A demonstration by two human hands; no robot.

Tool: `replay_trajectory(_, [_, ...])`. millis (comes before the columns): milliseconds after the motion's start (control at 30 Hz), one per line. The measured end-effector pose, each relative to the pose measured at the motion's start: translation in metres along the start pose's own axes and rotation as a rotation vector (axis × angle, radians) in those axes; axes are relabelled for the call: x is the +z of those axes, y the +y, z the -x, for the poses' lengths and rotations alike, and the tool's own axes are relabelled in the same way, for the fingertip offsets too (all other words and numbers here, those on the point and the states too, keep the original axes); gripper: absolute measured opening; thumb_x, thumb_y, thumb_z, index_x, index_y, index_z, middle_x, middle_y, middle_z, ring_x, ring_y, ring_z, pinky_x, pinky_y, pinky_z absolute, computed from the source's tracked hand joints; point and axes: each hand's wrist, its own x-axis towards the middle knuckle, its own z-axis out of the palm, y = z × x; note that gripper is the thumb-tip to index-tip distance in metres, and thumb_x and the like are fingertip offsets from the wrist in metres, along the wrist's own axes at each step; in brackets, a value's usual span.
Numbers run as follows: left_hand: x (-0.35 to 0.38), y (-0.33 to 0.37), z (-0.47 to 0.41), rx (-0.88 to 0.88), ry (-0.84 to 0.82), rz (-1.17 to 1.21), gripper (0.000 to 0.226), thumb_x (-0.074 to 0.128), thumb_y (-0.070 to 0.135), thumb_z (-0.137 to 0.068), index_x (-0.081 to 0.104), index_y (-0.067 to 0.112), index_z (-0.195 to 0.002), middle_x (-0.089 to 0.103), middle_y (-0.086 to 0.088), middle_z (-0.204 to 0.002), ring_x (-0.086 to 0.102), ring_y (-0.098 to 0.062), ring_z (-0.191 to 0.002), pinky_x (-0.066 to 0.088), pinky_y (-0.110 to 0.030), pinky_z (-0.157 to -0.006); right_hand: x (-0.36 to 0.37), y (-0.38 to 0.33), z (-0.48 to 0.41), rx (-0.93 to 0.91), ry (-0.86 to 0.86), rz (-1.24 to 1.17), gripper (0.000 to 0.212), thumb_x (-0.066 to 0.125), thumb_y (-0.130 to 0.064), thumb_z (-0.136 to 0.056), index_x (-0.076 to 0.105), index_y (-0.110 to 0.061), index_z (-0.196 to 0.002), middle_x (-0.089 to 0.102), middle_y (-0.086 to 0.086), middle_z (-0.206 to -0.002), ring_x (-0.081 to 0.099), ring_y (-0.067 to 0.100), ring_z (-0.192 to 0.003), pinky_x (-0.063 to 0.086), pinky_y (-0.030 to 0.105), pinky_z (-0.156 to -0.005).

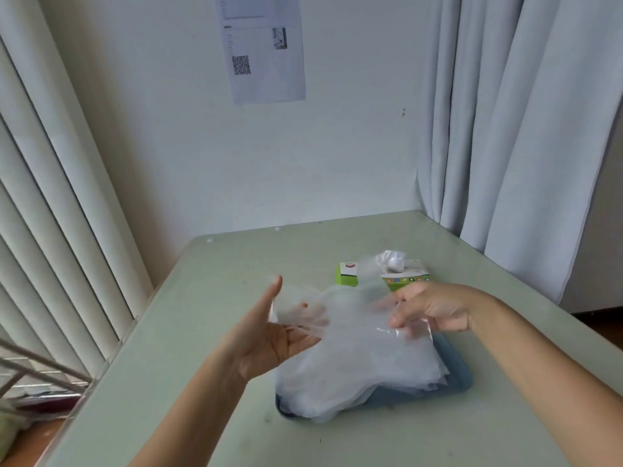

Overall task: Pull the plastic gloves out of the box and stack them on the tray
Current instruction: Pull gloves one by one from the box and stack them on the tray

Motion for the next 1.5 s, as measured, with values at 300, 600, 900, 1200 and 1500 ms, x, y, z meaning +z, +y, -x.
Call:
replay_trajectory(300, [0.002, -0.022, 0.009, 0.052, 0.235, -0.804, 0.021, 0.068, 0.018, -0.086, 0.071, 0.000, -0.095, 0.074, -0.011, -0.089, 0.068, -0.016, -0.076, 0.051, -0.020, -0.068, -0.005, 0.010, -0.028, -0.063, 0.078, 0.286, 0.031, 0.061, 0.008, -0.085, 0.063, -0.012, -0.110, 0.061, 0.002, -0.084, 0.058, 0.009, -0.067, 0.047, 0.018, -0.057])
replay_trajectory(600, [0.012, -0.026, 0.012, 0.304, 0.374, -0.936, 0.010, 0.050, 0.000, -0.094, 0.056, 0.005, -0.086, 0.071, -0.005, -0.068, 0.068, -0.019, -0.060, 0.054, -0.032, -0.076, 0.002, 0.008, -0.042, -0.187, 0.203, 0.013, 0.016, 0.062, 0.000, -0.088, 0.062, -0.008, -0.101, 0.066, 0.009, -0.081, 0.063, 0.011, -0.059, 0.051, 0.019, -0.052])
replay_trajectory(900, [0.026, -0.028, -0.010, 0.283, 0.425, -0.990, 0.009, 0.041, 0.015, -0.100, 0.049, 0.011, -0.099, 0.070, -0.004, -0.060, 0.051, -0.018, -0.037, 0.047, -0.023, -0.048, 0.017, 0.039, -0.043, -0.174, 0.437, -0.322, 0.009, 0.060, -0.001, -0.090, 0.061, -0.002, -0.082, 0.065, 0.007, -0.061, 0.057, 0.011, -0.044, 0.050, 0.021, -0.043])
replay_trajectory(1200, [0.019, -0.032, -0.018, -0.051, 0.447, -1.264, 0.026, 0.048, 0.021, -0.099, 0.052, 0.013, -0.075, 0.057, 0.010, -0.038, 0.056, -0.005, -0.036, 0.044, -0.015, -0.038, 0.012, 0.058, -0.041, -0.030, 0.537, 0.483, 0.021, 0.057, -0.018, -0.092, 0.051, -0.011, -0.073, 0.059, 0.002, -0.057, 0.054, 0.008, -0.037, 0.033, 0.016, -0.036])
replay_trajectory(1500, [0.022, -0.009, -0.006, 0.025, 0.503, -1.364, 0.027, 0.048, 0.032, -0.097, 0.060, 0.008, -0.098, 0.055, 0.004, -0.039, 0.046, -0.012, -0.029, 0.039, -0.015, -0.040, 0.006, 0.057, -0.034, 0.003, 0.519, 0.540, 0.019, 0.062, -0.013, -0.089, 0.053, -0.008, -0.073, 0.059, 0.001, -0.057, 0.055, 0.005, -0.034, 0.037, 0.015, -0.039])
